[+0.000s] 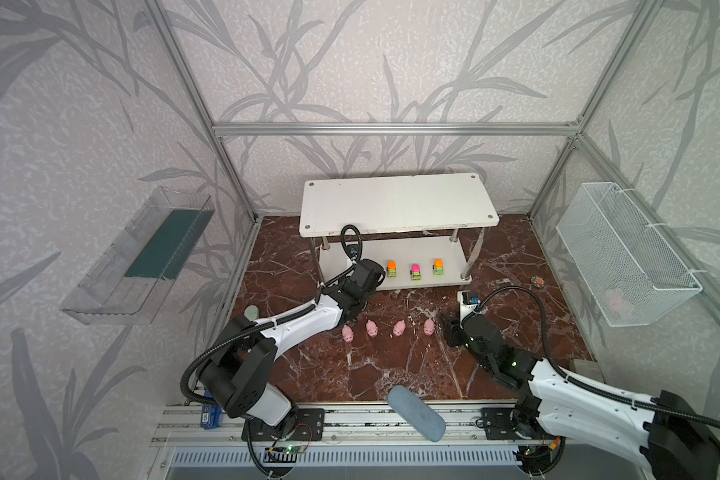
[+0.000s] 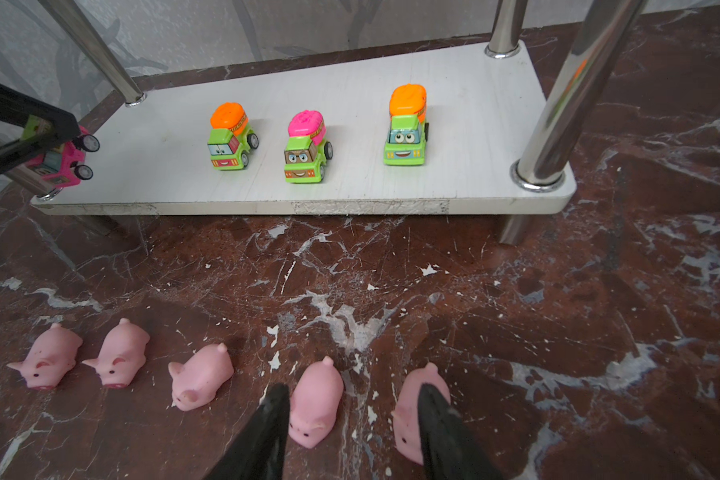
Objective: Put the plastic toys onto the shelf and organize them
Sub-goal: 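Lift the truck with the left gripper and carry it toward the lower shelf, then move the held truck over the lower shelf beside the orange-topped car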
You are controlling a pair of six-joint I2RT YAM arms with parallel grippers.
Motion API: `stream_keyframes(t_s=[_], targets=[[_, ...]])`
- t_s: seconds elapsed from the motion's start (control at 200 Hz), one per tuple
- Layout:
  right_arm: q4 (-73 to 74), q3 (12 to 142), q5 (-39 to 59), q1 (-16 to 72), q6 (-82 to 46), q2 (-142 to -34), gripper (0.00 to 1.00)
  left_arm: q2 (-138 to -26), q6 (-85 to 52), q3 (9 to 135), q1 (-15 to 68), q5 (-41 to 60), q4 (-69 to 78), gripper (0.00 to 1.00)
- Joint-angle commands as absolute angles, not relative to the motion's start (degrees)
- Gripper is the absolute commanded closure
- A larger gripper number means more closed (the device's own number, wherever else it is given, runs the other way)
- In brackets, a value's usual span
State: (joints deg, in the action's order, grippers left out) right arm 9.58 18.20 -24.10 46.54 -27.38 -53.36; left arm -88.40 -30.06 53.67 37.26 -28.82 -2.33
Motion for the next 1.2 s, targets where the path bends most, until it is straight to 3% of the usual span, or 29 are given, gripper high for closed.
stream_keyframes(t_s=[0.0,1.2], targets=[[10.3,19.7,-25.5,46.2,-27.2,-54.1,0.49,-91.0,-27.2,55.3,36.3,-27.9,-0.1,0.85],[15.5,19.8,-24.2,45.8,-28.7,-61.7,0.49,-97.9,-14.9,53.4,32.8,-28.1,13.3,0.84]])
